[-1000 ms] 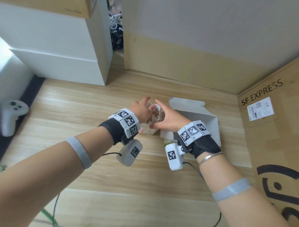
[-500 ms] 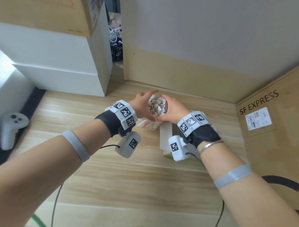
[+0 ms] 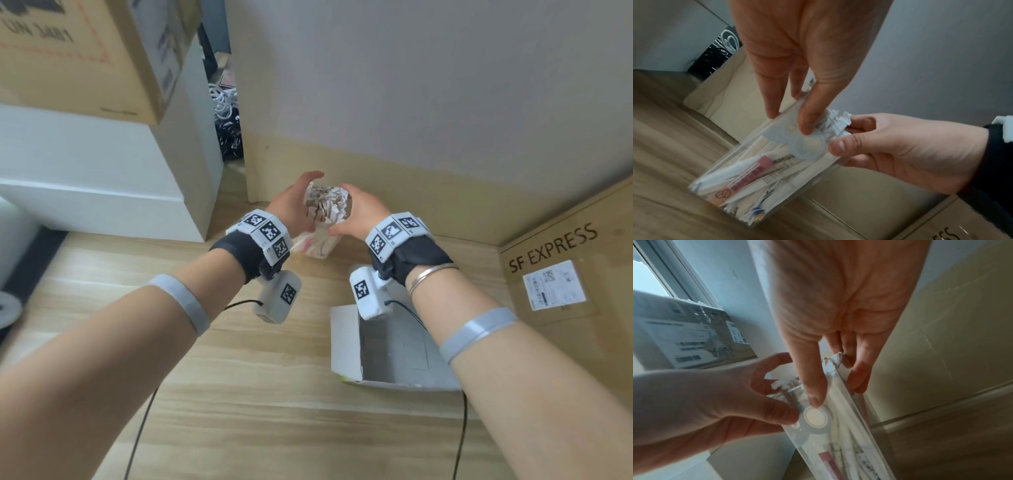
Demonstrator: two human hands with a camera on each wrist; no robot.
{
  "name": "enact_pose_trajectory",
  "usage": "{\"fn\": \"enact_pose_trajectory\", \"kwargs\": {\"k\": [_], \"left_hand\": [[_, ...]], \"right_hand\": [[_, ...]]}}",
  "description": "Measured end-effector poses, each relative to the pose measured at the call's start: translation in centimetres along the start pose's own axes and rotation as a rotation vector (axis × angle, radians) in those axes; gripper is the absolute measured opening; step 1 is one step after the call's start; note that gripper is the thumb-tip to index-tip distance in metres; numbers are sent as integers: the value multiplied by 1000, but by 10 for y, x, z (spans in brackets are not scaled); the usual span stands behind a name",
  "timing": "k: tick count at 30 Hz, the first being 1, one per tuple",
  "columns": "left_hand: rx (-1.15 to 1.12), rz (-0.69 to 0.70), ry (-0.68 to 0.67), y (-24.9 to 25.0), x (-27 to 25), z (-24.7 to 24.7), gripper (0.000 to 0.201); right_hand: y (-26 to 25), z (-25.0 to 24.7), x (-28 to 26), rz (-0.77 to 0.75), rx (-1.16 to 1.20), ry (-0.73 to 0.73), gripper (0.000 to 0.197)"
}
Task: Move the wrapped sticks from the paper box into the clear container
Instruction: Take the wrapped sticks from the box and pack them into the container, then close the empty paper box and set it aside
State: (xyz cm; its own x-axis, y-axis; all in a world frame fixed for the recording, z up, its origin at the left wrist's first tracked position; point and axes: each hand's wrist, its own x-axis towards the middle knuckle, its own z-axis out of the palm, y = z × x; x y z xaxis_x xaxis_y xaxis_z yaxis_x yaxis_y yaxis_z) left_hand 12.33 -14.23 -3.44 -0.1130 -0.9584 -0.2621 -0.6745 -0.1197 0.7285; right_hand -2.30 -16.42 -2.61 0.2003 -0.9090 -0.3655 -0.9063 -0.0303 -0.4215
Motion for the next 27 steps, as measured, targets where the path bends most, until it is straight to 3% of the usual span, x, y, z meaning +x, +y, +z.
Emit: {"fn": "enact_pose_trajectory", "kwargs": {"k": [14,23,27], "left_hand": [[-43,-61,-7,-29,31,12,94],[44,-113,-27,-22,22,14,103],[67,-94,6,-7,10,13,98]], "right_hand": [[3,16,31,17,-82,-52,100],[-4,12,17,56,-46,-70,108],[-4,6,4,82,-37,-56,108]]}}
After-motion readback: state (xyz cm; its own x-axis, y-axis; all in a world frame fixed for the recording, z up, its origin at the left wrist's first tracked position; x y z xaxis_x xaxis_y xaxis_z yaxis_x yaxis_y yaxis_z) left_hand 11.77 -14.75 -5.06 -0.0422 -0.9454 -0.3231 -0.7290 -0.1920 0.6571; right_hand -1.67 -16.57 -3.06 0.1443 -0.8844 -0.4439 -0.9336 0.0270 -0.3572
